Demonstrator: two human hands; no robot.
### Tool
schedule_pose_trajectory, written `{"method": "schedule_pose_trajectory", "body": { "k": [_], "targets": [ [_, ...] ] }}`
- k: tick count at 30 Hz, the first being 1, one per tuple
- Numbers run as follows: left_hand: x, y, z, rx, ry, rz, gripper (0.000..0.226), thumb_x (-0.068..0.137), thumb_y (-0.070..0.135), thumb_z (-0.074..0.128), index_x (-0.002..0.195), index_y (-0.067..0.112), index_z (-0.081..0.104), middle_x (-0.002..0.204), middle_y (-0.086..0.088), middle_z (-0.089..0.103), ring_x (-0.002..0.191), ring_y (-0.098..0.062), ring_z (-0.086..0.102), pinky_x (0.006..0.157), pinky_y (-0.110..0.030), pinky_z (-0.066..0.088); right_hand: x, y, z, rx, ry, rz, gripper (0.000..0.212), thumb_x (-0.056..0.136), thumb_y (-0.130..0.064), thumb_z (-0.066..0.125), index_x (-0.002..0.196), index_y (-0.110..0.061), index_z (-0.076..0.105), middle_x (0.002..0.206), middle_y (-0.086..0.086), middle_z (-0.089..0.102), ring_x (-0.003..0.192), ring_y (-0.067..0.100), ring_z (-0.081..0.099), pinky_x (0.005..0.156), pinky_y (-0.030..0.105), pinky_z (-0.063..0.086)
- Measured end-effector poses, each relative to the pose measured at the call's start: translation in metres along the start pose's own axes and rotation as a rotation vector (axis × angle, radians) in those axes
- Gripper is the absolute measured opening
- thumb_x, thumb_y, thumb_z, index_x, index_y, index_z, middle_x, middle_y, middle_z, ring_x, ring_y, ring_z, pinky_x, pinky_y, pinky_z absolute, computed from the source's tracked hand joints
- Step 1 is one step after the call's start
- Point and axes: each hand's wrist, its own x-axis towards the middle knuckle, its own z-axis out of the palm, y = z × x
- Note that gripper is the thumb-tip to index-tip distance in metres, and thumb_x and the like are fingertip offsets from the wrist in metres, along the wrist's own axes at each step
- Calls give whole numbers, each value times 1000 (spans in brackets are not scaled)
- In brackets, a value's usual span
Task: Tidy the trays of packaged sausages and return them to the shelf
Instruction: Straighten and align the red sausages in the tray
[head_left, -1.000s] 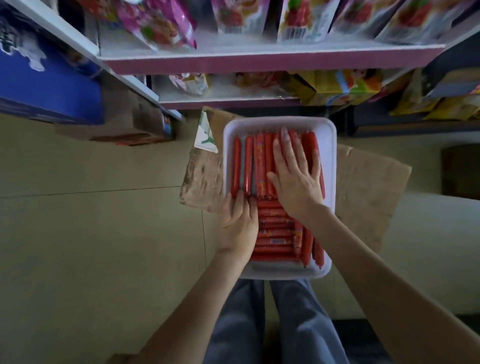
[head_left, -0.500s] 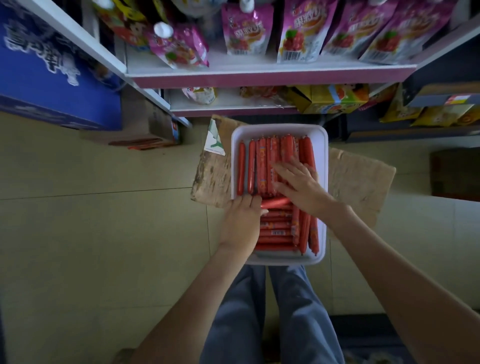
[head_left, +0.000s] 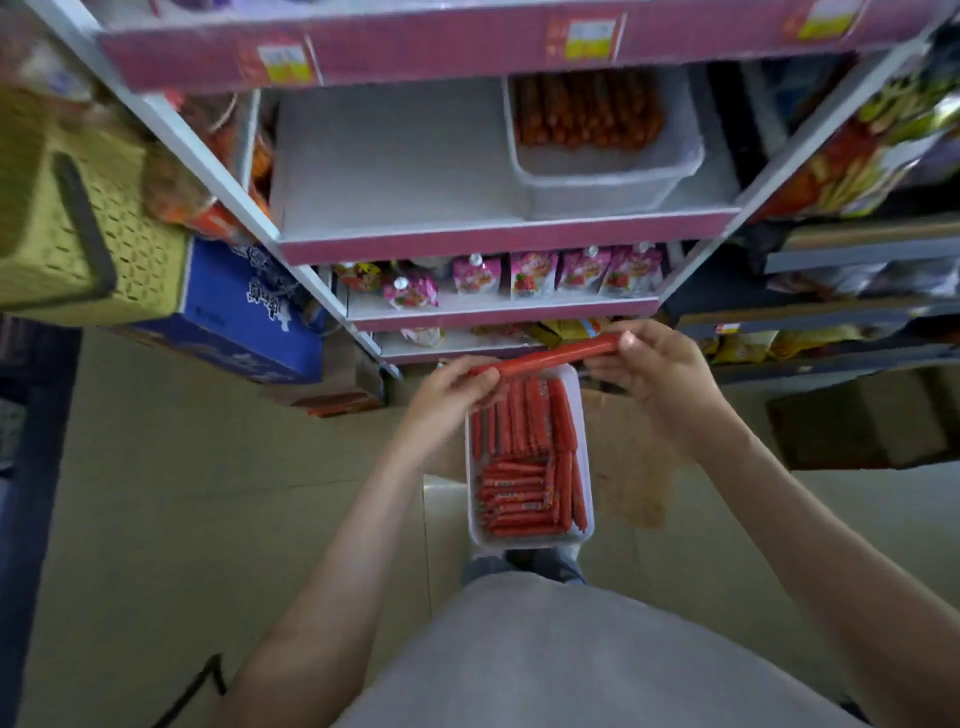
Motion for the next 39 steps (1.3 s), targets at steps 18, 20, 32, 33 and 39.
{"method": "schedule_pose_trajectory", "body": {
  "k": [18, 20, 32, 33, 39],
  "targets": [
    [-61, 119, 72, 477, 235, 967, 19, 94, 17, 55, 112, 17, 62, 101, 6, 67, 90, -7, 63, 79, -16, 47, -63, -130, 50, -712, -85, -744, 36, 84, -22, 71, 116, -28, 56, 115, -14, 59, 108, 6, 56, 91, 19, 45],
    [-64, 120, 72, 501, 209, 1020, 27, 92, 18, 51, 116, 13, 62, 102, 1, 68, 92, -11, 63, 81, -23, 50, -65, -141, 56, -910, -111, -1021, 28, 81, -24, 68, 108, -16, 62, 106, -7, 60, 104, 13, 54, 91, 19, 42],
    [-70, 125, 60, 373, 174, 661, 14, 87, 28, 66, 100, 28, 63, 78, 11, 66, 68, 0, 63, 66, -20, 52, -54, -131, 28, -39, 91, -528, 22, 79, -19, 75, 95, -14, 61, 88, 2, 64, 87, 16, 63, 87, 38, 53],
    [-72, 128, 60, 289, 181, 653, 13, 87, 26, 66, 99, 30, 63, 82, 12, 67, 73, 2, 64, 67, -18, 52, -51, -127, 24, 12, 55, -502, 40, 69, -33, 82, 96, -13, 61, 88, 3, 65, 87, 17, 63, 84, 35, 54],
    [-85, 141, 70, -244, 105, 660, 16, 85, 7, 66, 99, 14, 63, 95, -1, 72, 93, -19, 69, 78, -23, 54, -41, -113, 11, 110, -23, -453, 46, 61, -29, 87, 90, -14, 55, 84, -1, 63, 83, 15, 61, 78, 27, 53]
  ]
}}
